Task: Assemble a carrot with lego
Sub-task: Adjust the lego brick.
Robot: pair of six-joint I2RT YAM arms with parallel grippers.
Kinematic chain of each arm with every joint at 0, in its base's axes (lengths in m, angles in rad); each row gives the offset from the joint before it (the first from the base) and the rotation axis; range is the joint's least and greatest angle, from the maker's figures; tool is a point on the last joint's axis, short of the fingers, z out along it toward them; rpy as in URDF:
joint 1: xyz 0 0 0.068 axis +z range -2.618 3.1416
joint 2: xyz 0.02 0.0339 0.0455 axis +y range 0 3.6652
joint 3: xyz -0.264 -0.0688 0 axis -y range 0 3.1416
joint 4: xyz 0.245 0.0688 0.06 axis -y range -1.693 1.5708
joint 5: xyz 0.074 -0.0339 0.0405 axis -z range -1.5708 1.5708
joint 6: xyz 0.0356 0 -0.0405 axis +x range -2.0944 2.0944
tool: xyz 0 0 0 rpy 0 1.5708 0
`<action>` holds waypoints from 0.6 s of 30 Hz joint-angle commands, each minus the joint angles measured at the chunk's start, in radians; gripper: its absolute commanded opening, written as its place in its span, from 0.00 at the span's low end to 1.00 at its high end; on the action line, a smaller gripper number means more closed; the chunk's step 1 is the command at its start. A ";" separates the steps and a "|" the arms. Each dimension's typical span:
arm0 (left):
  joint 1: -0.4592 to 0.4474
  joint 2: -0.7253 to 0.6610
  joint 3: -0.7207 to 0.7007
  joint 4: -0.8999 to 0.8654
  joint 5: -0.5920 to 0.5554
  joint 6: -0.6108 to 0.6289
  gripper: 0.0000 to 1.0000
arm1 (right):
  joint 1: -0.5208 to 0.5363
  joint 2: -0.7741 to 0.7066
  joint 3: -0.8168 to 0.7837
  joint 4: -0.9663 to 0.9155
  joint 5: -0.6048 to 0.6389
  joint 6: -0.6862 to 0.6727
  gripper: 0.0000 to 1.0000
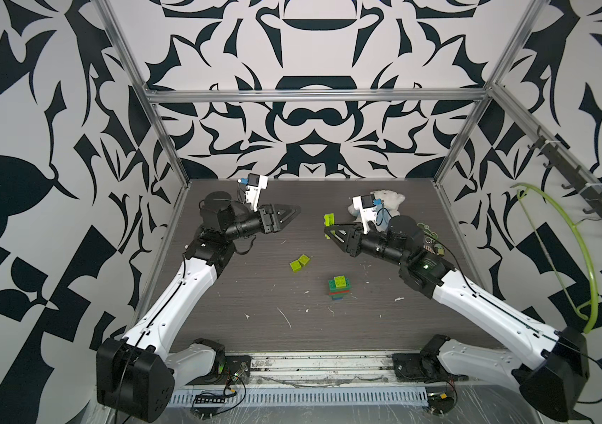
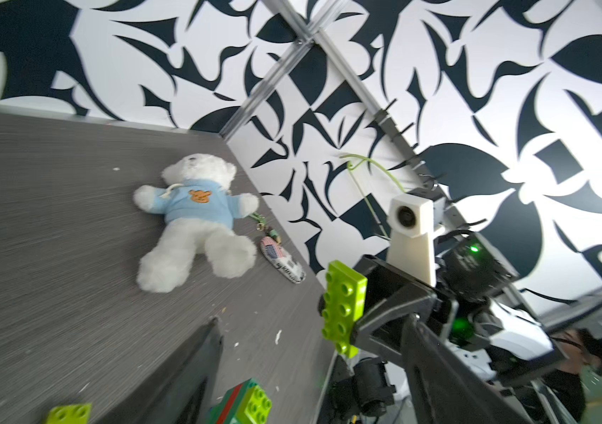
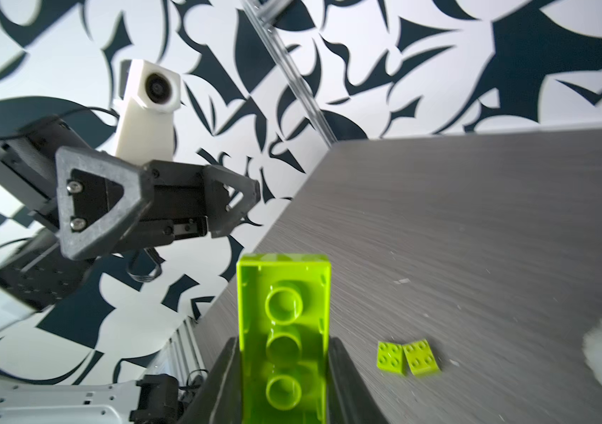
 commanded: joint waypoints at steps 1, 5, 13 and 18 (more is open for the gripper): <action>-0.042 -0.011 0.021 0.150 0.097 -0.076 0.90 | 0.002 0.008 0.014 0.244 -0.139 0.104 0.24; -0.090 0.020 0.058 0.145 0.108 -0.072 0.92 | 0.002 0.039 0.019 0.363 -0.198 0.170 0.24; -0.157 0.050 0.090 0.158 0.114 -0.061 0.79 | 0.001 0.094 0.020 0.538 -0.271 0.273 0.22; -0.157 0.063 0.100 0.155 0.111 -0.061 0.60 | 0.002 0.118 0.007 0.624 -0.295 0.328 0.21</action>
